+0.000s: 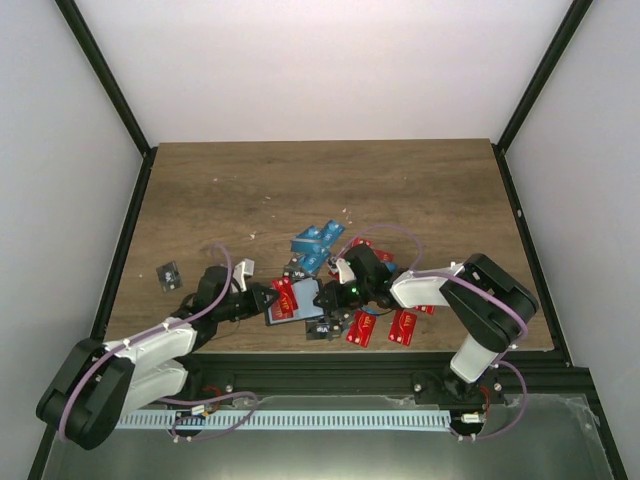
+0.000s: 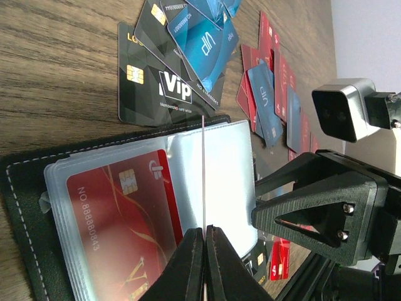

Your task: Put the credit cards into the card holder

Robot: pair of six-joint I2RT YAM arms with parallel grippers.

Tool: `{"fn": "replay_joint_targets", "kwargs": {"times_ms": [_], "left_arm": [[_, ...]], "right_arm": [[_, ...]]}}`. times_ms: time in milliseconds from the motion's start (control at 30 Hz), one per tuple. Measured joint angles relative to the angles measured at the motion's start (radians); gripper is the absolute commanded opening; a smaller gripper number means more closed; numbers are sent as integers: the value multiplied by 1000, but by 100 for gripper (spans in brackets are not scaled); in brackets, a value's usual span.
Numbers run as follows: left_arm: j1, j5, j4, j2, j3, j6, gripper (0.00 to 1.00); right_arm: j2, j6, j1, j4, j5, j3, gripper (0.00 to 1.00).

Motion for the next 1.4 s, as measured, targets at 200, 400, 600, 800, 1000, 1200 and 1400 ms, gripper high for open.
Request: {"fn": "replay_joint_targets", "kwargs": {"times_ms": [200, 400, 600, 800, 1000, 1200, 1400], "left_arm": [[0, -13, 0, 1, 0, 1, 4], [0, -16, 11, 21, 0, 1, 4], [0, -14, 29, 46, -2, 0, 4], [0, -14, 55, 58, -11, -4, 4], [0, -11, 88, 60, -43, -22, 4], [-1, -3, 124, 76, -58, -45, 4], [-9, -9, 122, 80, -58, -60, 4]], "right_arm": [[0, 0, 0, 2, 0, -1, 30], [0, 0, 0, 2, 0, -1, 30], [0, 0, 0, 3, 0, -2, 30], [0, 0, 0, 12, -2, -7, 30], [0, 0, 0, 15, -2, -8, 30], [0, 1, 0, 24, -3, -13, 30], [-2, 6, 0, 33, -4, -19, 31]]}}
